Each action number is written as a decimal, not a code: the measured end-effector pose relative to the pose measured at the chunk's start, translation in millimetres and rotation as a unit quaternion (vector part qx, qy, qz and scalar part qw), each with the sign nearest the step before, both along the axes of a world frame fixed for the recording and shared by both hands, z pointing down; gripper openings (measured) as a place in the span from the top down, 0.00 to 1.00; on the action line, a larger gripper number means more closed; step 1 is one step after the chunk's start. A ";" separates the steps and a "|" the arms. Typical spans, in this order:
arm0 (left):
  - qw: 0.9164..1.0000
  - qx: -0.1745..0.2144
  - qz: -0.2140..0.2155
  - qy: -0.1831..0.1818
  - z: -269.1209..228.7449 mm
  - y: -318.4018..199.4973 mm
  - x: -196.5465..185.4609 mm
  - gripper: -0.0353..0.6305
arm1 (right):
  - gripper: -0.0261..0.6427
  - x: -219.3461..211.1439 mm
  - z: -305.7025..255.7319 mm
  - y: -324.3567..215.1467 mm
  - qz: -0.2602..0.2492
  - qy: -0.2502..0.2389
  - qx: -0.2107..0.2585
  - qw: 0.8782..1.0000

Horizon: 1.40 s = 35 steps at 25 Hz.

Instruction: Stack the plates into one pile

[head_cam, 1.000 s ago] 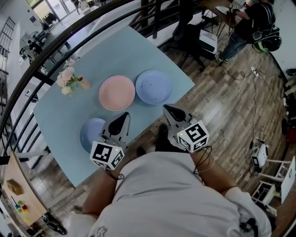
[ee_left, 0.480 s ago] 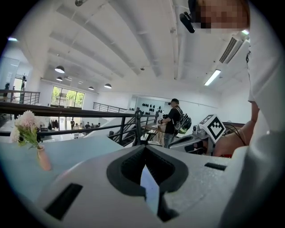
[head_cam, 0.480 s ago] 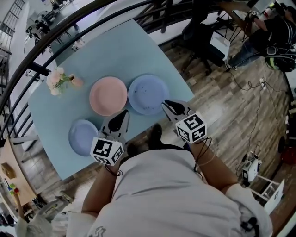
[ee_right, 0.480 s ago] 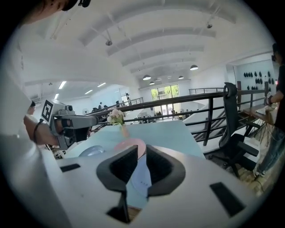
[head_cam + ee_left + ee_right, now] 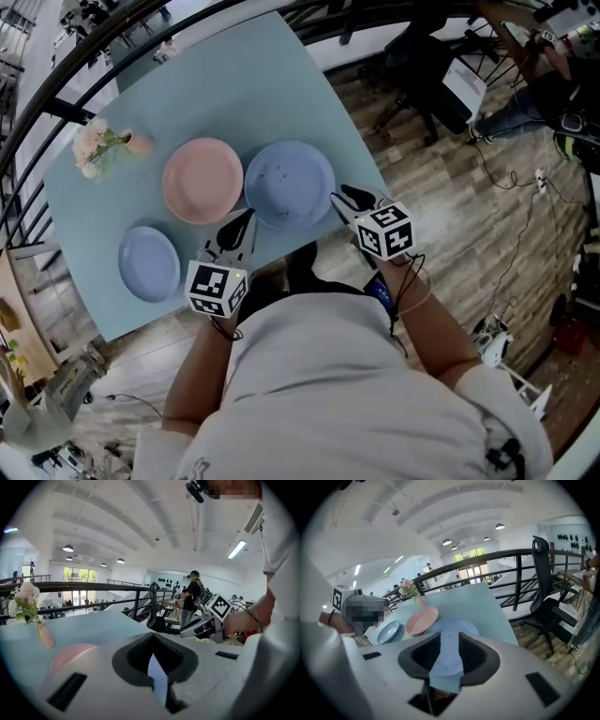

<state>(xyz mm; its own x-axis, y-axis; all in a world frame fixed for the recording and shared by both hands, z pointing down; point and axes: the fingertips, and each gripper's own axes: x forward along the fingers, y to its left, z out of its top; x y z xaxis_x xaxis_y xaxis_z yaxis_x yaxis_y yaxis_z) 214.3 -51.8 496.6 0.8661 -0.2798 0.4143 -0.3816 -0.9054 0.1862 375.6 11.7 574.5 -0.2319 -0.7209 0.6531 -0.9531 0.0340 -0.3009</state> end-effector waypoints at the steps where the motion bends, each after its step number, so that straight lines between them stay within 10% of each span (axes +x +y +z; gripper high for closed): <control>1: 1.000 -0.005 -0.003 -0.005 6.5 -0.5 2.7 0.94 | 0.77 3.5 8.2 -0.5 -0.001 -0.003 -0.012 1.000; 35: 0.989 -0.102 -0.057 -0.085 138.5 -26.8 -0.1 0.94 | 0.80 42.0 173.6 -26.9 0.067 -0.108 -0.203 0.971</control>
<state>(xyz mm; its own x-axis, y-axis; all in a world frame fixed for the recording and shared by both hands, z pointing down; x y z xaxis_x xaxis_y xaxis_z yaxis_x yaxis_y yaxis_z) 214.1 -78.7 635.2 0.7459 -0.2678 0.6098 -0.5215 -0.8044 0.2847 417.5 -15.2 748.1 -0.3181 -0.4465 0.8363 -0.8536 -0.2489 -0.4576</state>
